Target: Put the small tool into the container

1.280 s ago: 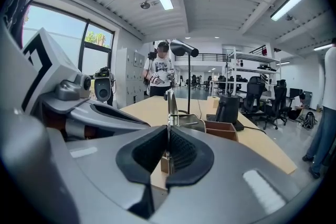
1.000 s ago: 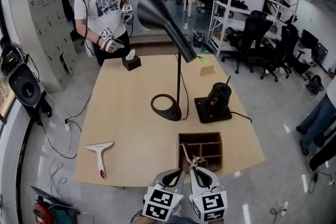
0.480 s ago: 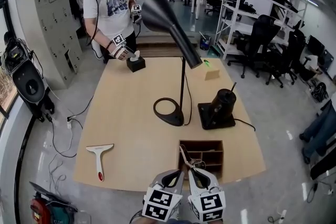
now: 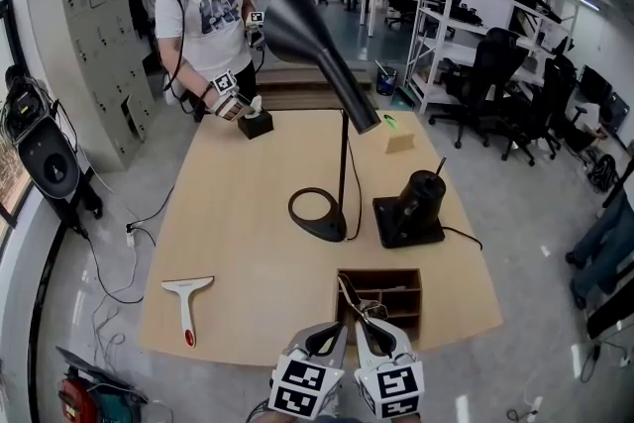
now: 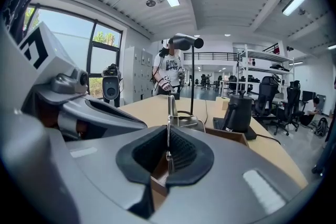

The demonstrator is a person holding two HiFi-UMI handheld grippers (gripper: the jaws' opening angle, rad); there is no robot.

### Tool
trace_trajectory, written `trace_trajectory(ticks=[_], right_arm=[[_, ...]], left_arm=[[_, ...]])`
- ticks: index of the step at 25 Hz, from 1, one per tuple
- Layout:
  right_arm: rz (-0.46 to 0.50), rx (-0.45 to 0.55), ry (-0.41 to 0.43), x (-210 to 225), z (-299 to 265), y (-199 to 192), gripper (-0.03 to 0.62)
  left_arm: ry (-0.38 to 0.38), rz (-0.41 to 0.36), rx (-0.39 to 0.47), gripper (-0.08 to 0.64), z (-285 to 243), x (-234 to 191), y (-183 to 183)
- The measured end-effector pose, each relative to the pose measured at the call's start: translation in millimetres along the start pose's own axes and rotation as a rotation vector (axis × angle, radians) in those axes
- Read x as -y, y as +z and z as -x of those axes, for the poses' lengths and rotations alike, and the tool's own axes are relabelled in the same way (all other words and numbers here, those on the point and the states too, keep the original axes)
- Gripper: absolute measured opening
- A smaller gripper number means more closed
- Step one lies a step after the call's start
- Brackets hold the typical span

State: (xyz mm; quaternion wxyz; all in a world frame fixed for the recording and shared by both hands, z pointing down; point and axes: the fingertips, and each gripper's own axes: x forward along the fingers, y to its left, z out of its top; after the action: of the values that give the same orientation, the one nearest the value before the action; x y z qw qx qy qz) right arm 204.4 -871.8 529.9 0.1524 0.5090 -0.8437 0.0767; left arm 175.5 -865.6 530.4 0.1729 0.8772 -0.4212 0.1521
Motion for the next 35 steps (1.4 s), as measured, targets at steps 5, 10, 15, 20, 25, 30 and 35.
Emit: trace_trajectory(ticks=[5, 10, 15, 20, 25, 30, 35], right_arm=[[0.005, -0.037, 0.001, 2, -11, -14, 0.009], [0.011, -0.072, -0.004, 15, -1, -22, 0.009], [0.010, -0.111, -0.002, 26, -24, -42, 0.009], [0.011, -0.140, -0.013, 31, -30, -54, 0.009], [0.012, -0.147, -0.014, 15, -34, -54, 0.009], [0.029, -0.161, -0.021, 28, -27, -58, 0.019], [0.034, -0.168, -0.027, 20, -21, -53, 0.048]], left_arm=[[-0.001, -0.008, -0.004, 0.006, -2, -3, 2], [0.004, -0.010, -0.007, 0.006, -2, 13, 8], [0.008, -0.012, -0.011, 0.006, -21, 2, 7], [0.006, -0.011, -0.014, 0.006, -25, 0, 6], [0.006, -0.018, -0.016, 0.006, -13, -9, 3], [0.004, -0.017, -0.017, 0.006, -21, 4, 3], [-0.004, -0.011, -0.019, 0.006, -10, 6, 3]])
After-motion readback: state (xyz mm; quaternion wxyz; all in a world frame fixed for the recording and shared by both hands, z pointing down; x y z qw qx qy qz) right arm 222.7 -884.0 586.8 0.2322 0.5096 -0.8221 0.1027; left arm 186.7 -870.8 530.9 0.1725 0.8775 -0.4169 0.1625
